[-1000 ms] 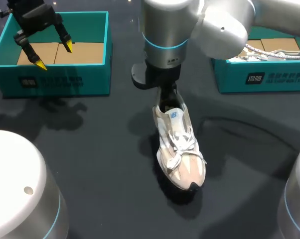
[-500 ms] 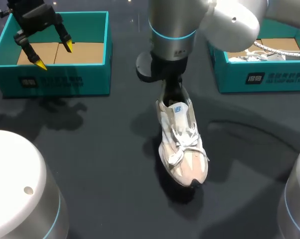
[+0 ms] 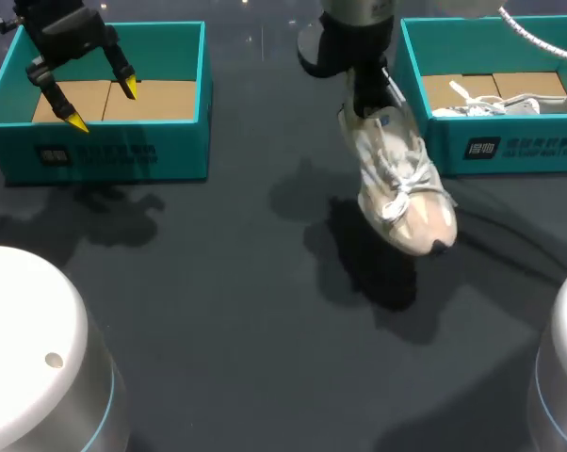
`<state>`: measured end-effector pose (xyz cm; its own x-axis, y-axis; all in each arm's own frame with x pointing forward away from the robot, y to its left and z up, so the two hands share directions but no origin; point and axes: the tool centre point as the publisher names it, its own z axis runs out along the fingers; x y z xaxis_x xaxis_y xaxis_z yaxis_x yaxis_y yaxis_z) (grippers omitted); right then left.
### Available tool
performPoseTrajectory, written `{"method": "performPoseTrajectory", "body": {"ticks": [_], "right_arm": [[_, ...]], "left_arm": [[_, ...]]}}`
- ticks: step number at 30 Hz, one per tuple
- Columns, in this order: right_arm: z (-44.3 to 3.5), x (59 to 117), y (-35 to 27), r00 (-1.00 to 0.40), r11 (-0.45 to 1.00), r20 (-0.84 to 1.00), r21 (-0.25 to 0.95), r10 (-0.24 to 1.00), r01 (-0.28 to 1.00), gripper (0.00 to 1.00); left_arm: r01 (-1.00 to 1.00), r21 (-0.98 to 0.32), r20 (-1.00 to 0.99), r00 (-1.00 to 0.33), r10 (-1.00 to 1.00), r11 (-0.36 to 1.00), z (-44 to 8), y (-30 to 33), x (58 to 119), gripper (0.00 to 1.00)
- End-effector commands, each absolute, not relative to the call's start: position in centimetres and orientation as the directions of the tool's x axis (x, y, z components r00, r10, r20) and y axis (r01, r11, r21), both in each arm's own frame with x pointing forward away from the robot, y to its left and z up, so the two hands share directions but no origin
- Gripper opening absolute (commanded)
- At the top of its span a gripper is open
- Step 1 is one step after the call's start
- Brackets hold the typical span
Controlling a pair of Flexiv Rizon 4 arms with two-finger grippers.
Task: Take the shoe out of the shoebox, open the shoe tongue, remove and reinsert the insole, then place the shoe into the shoebox
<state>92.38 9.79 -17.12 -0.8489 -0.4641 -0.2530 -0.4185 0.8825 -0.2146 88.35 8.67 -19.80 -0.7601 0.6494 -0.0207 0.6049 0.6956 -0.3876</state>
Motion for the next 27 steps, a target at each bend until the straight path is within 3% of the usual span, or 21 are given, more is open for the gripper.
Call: {"method": "performPoseTrajectory", "body": {"ticks": [1,12,18,24,27], "right_arm": [[-17.4,92.6,9.0,-0.832,0.869,-0.255,-0.192,-0.493,-0.456,0.0],[-17.4,92.6,9.0,-0.832,0.869,-0.255,-0.192,-0.493,-0.456,0.0],[-14.3,98.3,1.6,-0.879,0.9,-0.248,-0.272,-0.408,-0.341,0.0],[-12.2,103.3,-4.2,-0.868,0.879,-0.267,-0.359,-0.419,-0.314,0.0],[-12.2,106.4,-7.9,-0.885,0.908,-0.275,-0.303,-0.375,-0.291,0.0]], "left_arm": [[0.605,-0.386,-0.019,-0.76,0.65,0.696,-19.8,8.7,88.4,1.0],[0.605,-0.386,-0.019,-0.76,0.65,0.696,-19.8,8.7,88.4,1.0],[0.605,-0.386,-0.019,-0.76,0.65,0.696,-19.8,8.7,88.4,1.0],[0.605,-0.386,-0.019,-0.76,0.65,0.696,-19.8,8.7,88.4,1.0],[0.605,-0.386,-0.019,-0.76,0.65,0.696,-19.8,8.7,88.4,1.0]]}}
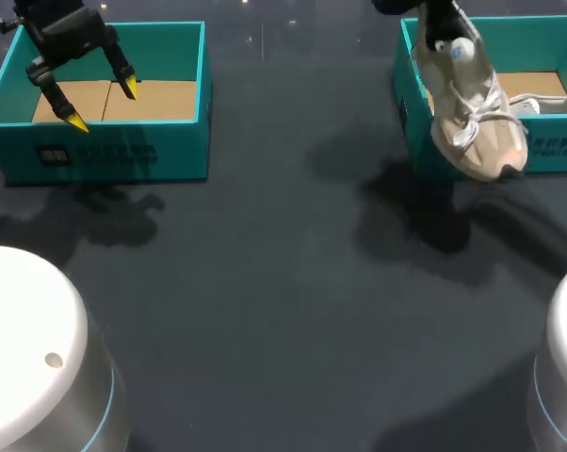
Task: Take the shoe out of the shoebox, open the shoe tongue, remove and reinsert the insole, then place the shoe into the shoebox
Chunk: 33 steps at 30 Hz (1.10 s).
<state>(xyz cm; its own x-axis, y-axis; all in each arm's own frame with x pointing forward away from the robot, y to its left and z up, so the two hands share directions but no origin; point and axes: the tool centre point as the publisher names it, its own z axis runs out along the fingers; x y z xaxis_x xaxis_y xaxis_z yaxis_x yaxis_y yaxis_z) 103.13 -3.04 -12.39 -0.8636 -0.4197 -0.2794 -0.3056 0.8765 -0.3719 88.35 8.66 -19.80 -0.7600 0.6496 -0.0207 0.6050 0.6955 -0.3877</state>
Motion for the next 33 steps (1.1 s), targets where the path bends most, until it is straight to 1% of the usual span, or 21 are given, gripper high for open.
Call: {"method": "performPoseTrajectory", "body": {"ticks": [1,14,16,18,23,25,27,30,33], "right_arm": [[-12.2,106.4,-7.9,-0.885,0.908,-0.275,-0.303,-0.375,-0.291,0.0],[-12.2,106.4,-7.9,-0.885,0.908,-0.275,-0.303,-0.375,-0.291,0.0],[-11.8,108.2,-9.3,-0.889,0.914,-0.288,-0.307,-0.355,-0.265,0.0],[-11.1,110.2,-10.8,-0.882,0.906,-0.298,-0.331,-0.366,-0.264,0.0],[-10.5,114.6,-14.3,-0.882,0.91,-0.318,-0.339,-0.349,-0.238,0.0],[-10.5,115.9,-15.3,-0.881,0.913,-0.322,-0.332,-0.345,-0.236,0.0],[-10.6,117.0,-16.0,-0.879,0.904,-0.318,-0.357,-0.355,-0.236,0.0],[-10.7,118.6,-17.3,-0.88,0.903,-0.315,-0.357,-0.356,-0.238,0.0],[-11.1,119.7,-18.8,-0.894,0.912,-0.31,-0.352,-0.324,-0.209,0.0]], "left_arm": [[0.605,-0.386,-0.019,-0.76,0.65,0.696,-19.8,8.7,88.4,1.0],[0.605,-0.386,-0.019,-0.76,0.65,0.696,-19.8,8.7,88.4,1.0],[0.605,-0.386,-0.019,-0.76,0.65,0.696,-19.8,8.7,88.4,1.0],[0.605,-0.386,-0.019,-0.76,0.65,0.696,-19.8,8.7,88.4,1.0],[0.605,-0.386,-0.019,-0.76,0.65,0.696,-19.8,8.7,88.4,1.0],[0.605,-0.386,-0.019,-0.76,0.65,0.696,-19.8,8.7,88.4,1.0],[0.605,-0.386,-0.019,-0.76,0.65,0.696,-19.8,8.7,88.4,1.0],[0.605,-0.386,-0.019,-0.76,0.65,0.696,-19.8,8.7,88.4,1.0],[0.605,-0.386,-0.019,-0.76,0.65,0.696,-19.8,8.7,88.4,1.0]]}}
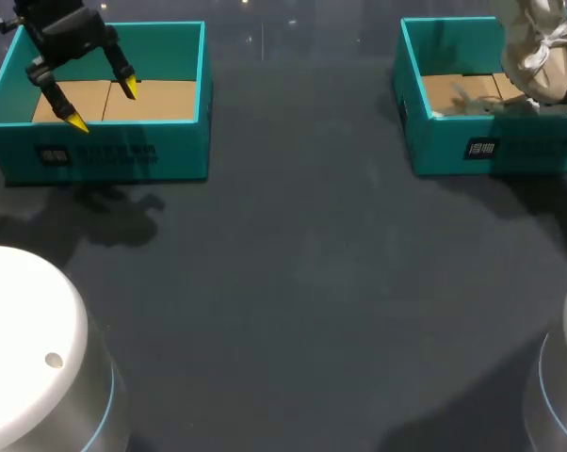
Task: Take the shoe out of the shoebox, open the shoe tongue, remove and reinsert the insole, then place the shoe into the shoebox
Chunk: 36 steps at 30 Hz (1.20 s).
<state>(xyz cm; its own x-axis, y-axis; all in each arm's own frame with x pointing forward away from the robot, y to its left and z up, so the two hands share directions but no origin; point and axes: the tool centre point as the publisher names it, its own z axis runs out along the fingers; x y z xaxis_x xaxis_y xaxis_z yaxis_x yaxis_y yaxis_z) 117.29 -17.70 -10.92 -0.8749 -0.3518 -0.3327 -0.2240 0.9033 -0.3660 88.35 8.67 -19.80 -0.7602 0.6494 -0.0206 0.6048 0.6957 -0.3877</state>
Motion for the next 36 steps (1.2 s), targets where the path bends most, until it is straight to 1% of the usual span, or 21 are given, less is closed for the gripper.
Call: {"method": "performPoseTrajectory", "body": {"ticks": [1,5,7,11,14,29,31,33,36], "right_arm": [[-11.3,120.0,-19.4,-0.9,0.915,-0.308,-0.354,-0.308,-0.193,0.0],[-11.8,120.1,-21.4,-0.924,0.941,-0.325,-0.327,-0.199,-0.088,0.0],[-12.0,120.0,-22.4,-0.934,0.953,-0.339,-0.302,-0.112,-0.004,0.0],[-12.5,119.7,-25.4,-0.909,0.94,-0.403,-0.258,0.107,0.225,0.0],[-13.1,118.8,-27.5,-0.855,0.871,-0.391,-0.212,0.341,0.444,0.0],[-13.1,118.8,-27.5,-0.855,0.871,-0.391,-0.212,0.341,0.444,0.0],[-13.5,119.3,-28.8,-0.789,0.803,-0.371,-0.159,0.49,0.574,0.0],[-14.0,119.3,-30.3,-0.702,0.708,-0.36,-0.143,0.614,0.692,0.0],[-14.8,119.0,-32.4,-0.547,0.549,-0.351,-0.103,0.76,0.83,0.0]], "left_arm": [[0.605,-0.386,-0.019,-0.76,0.65,0.696,-19.8,8.7,88.4,1.0],[0.605,-0.386,-0.019,-0.76,0.65,0.696,-19.8,8.7,88.4,1.0],[0.605,-0.386,-0.019,-0.76,0.65,0.696,-19.8,8.7,88.4,1.0],[0.605,-0.386,-0.019,-0.76,0.65,0.696,-19.8,8.7,88.4,1.0],[0.605,-0.386,-0.019,-0.76,0.65,0.696,-19.8,8.7,88.4,1.0],[0.605,-0.386,-0.019,-0.76,0.65,0.696,-19.8,8.7,88.4,1.0],[0.605,-0.386,-0.019,-0.76,0.65,0.696,-19.8,8.7,88.4,1.0],[0.605,-0.386,-0.019,-0.76,0.65,0.696,-19.8,8.7,88.4,1.0],[0.605,-0.386,-0.019,-0.76,0.65,0.696,-19.8,8.7,88.4,1.0]]}}
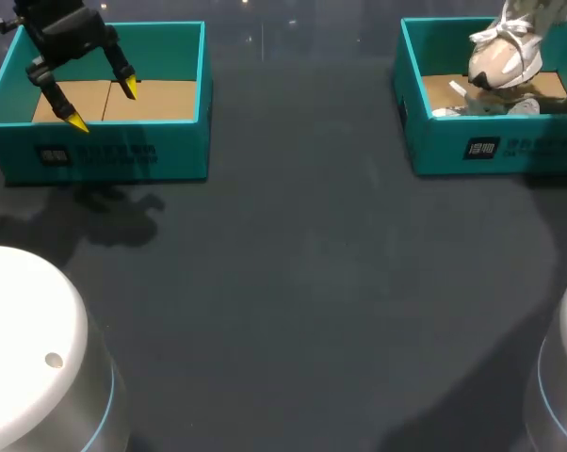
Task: Take the shoe out of the shoebox, open the shoe tongue, remove and reinsert the insole, then place the shoe into the shoebox
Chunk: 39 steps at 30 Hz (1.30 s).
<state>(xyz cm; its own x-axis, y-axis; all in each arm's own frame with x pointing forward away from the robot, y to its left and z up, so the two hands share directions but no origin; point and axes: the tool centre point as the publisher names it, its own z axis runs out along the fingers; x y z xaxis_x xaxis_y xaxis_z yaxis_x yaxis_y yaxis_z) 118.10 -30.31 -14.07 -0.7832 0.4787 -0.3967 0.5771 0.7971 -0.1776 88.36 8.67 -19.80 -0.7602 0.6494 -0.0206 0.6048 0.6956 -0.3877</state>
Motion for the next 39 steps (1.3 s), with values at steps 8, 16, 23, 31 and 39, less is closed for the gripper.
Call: {"method": "performPoseTrajectory", "body": {"ticks": [8,16,23,31,39], "right_arm": [[-15.5,117.6,-34.7,-0.271,0.259,-0.375,-0.084,0.886,0.962,0.0],[-15.5,117.6,-34.7,-0.271,0.259,-0.375,-0.084,0.886,0.962,0.0],[-16.3,116.8,-34.3,-0.174,0.183,-0.385,-0.012,0.906,0.983,0.0],[-18.5,116.1,-34.0,-0.089,0.131,-0.43,0.068,0.898,0.989,0.0],[-18.5,116.1,-34.0,-0.089,0.131,-0.43,0.068,0.898,0.989,0.0]], "left_arm": [[0.605,-0.386,-0.019,-0.76,0.65,0.696,-19.8,8.7,88.4,1.0],[0.605,-0.386,-0.019,-0.76,0.65,0.696,-19.8,8.7,88.4,1.0],[0.605,-0.386,-0.019,-0.76,0.65,0.696,-19.8,8.7,88.4,1.0],[0.605,-0.386,-0.019,-0.76,0.65,0.696,-19.8,8.7,88.4,1.0],[0.605,-0.386,-0.019,-0.76,0.65,0.696,-19.8,8.7,88.4,1.0]]}}
